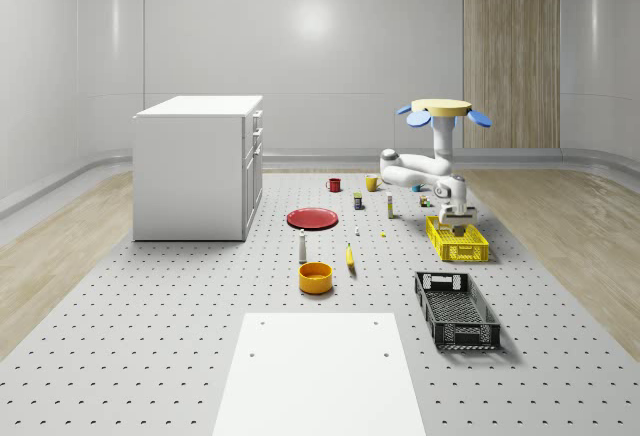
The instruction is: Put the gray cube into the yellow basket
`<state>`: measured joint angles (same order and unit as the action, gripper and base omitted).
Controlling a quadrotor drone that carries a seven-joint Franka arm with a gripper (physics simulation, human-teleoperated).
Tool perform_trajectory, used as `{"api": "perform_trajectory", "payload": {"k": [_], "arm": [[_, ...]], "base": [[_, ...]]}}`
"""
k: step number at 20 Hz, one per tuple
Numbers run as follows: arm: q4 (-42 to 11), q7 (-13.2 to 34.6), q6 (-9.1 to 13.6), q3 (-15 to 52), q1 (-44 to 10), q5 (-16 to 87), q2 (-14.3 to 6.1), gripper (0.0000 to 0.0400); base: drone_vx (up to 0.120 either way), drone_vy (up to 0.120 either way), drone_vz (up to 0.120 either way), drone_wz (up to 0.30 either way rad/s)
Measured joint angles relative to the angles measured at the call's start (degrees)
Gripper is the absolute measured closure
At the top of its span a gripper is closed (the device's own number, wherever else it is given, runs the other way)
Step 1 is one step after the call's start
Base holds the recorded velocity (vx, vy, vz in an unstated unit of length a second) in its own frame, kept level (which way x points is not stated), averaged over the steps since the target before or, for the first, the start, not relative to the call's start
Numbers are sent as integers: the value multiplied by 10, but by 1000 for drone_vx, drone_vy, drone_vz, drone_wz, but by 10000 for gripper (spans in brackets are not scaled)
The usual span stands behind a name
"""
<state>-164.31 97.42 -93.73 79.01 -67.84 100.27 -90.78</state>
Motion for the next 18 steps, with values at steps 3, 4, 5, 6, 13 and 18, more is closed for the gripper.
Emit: {"api": "perform_trajectory", "payload": {"k": [3, 4, 5, 6, 13, 18], "arm": [[5, 0, -8, -25, -4, 24, -1, 150], [6, 1, -11, -33, -5, 31, -1, 150], [8, 1, -13, -41, -6, 39, 0, 150], [10, 1, -16, -48, -8, 46, 0, 150], [14, 1, -18, -66, -10, 63, 3, 33], [8, 0, -8, -41, -5, 40, 5, 11]], "base": [[0, 0, 0, 0], [0, 0, 0, 0], [0, 0, 0, 0], [0, 0, 0, 0], [0, 0, 0, 0], [0, 0, 0, 0]]}}
